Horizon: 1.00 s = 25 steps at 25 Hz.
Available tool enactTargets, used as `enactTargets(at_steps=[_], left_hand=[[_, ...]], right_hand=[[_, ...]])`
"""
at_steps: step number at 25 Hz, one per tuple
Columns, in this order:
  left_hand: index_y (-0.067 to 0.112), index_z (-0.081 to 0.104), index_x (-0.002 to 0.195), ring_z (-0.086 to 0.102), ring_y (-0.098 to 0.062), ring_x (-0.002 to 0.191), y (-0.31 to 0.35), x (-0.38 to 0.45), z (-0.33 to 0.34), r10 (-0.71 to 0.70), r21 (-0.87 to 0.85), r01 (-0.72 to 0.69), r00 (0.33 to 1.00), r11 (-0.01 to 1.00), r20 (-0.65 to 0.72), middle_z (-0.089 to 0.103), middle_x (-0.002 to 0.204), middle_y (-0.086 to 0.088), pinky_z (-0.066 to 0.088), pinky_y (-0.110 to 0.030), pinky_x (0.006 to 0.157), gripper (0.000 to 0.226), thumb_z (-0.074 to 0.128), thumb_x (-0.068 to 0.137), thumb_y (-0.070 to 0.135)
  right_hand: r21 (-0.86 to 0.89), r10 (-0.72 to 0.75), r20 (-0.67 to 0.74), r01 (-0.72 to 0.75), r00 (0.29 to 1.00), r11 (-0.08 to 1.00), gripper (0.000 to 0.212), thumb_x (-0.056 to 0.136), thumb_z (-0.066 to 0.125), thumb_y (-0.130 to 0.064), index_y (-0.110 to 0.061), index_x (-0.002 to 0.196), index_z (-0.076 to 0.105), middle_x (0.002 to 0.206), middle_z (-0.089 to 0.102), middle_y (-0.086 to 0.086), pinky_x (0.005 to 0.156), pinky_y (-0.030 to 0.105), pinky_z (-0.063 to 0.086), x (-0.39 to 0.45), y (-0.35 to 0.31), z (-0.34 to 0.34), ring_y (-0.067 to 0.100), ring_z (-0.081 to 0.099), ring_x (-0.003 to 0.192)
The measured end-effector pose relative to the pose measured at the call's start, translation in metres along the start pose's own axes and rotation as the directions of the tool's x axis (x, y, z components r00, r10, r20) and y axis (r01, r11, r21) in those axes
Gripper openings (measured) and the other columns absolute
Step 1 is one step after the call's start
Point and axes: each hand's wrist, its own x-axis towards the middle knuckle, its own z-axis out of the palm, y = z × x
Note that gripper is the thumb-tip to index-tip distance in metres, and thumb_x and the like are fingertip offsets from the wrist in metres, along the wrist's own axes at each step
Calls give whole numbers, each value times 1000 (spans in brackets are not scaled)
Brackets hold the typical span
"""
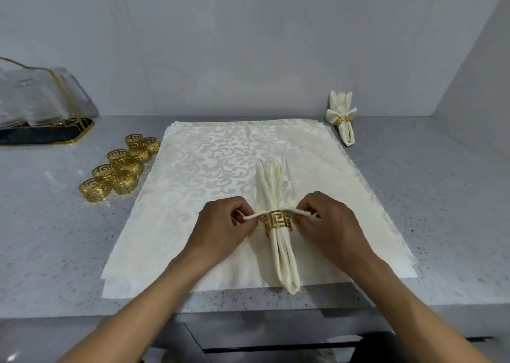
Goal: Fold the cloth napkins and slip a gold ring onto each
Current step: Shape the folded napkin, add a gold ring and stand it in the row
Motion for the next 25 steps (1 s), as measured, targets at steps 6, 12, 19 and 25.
enactTargets(at_steps=[6, 12, 19, 25], left_hand=[[36, 63, 108, 56, -2, 96, 10, -15, -20, 98, 153, -172, 913, 973, 397, 62, 100, 19, 46, -24, 85, 60, 69, 64, 76], [33, 62, 124, 58, 3, 106, 13, 4, -33, 68, 117, -115, 936, 986, 346, 63, 117, 21, 48, -25, 93, 37, 69, 88, 31], [24, 67, 119, 60, -20, 109, 33, 73, -19, 259, 387, -317, 946, 866, 196, 68, 118, 5, 47, -34, 92, 33, 63, 89, 12], [34, 60, 99, 58, 1, 79, -9, -7, -47, 76, 222, -75, 997, 972, 4, 57, 94, 19, 48, -23, 66, 33, 82, 76, 26]], right_hand=[[-82, -137, 233, 160, 963, 984, 55, 77, 58, -69, -30, 115, 65, 104, 67, -13, 80, 36, 48, -19, 3, -19, 12, 59, 93], [106, -6, 214, -17, 977, 994, 37, 94, 55, -44, -32, 128, 59, 119, 64, -15, 90, 24, 47, 2, -4, -44, 5, 60, 104], [-386, -44, 146, 98, 988, 917, 23, 95, 55, -29, -23, 114, 67, 111, 71, 0, 81, 35, 48, 74, -12, -27, 24, 61, 100], [-101, 312, -40, -315, 949, 944, 29, 89, 63, -51, -24, 89, 72, 75, 67, -12, 66, 28, 42, 4, 3, -48, 14, 64, 73]])
